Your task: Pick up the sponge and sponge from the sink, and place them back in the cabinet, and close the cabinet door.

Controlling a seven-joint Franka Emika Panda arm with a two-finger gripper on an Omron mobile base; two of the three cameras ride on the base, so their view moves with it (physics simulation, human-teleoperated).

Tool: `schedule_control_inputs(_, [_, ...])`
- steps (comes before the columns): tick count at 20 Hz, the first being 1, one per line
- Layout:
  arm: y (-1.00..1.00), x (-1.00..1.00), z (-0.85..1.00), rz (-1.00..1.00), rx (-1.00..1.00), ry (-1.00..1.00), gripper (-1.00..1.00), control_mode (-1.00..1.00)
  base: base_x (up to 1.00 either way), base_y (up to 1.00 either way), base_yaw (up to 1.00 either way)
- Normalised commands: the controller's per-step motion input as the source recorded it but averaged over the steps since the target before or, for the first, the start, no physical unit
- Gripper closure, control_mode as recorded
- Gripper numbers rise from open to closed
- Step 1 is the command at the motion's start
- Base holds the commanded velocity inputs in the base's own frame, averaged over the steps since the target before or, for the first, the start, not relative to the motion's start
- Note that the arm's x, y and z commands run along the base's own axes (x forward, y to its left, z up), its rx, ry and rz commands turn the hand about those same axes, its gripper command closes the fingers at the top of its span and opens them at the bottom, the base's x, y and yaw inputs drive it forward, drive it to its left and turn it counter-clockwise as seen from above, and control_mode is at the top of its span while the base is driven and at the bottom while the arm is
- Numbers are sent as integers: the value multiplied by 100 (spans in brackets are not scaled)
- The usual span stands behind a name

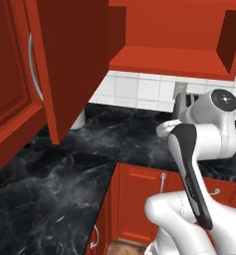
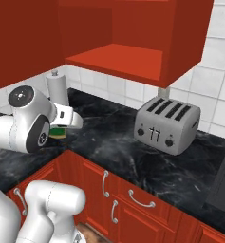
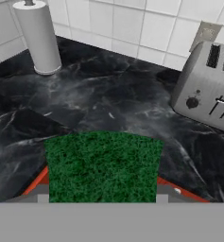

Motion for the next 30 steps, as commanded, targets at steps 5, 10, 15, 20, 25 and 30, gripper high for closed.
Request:
schedule_control_inputs(5, [0, 0, 0, 0, 0, 0, 100, 100, 2, 9, 0])
schedule_control_inputs(10, [0, 0, 0, 0, 0, 0, 100, 100, 11, 11, 0])
schedule_control_inputs(15, [3, 8, 9, -5, 0, -3, 100, -100, 7, 5, -1])
schedule_control_inputs(20, [0, 5, 27, -12, 0, -16, 100, -100, 0, 0, 0])
schedule_control_inputs(25, [0, 0, 18, -13, -1, -24, 100, -100, 0, 0, 0])
schedule_control_inputs(30, [0, 0, 8, -9, -4, -30, 100, -100, 0, 0, 0])
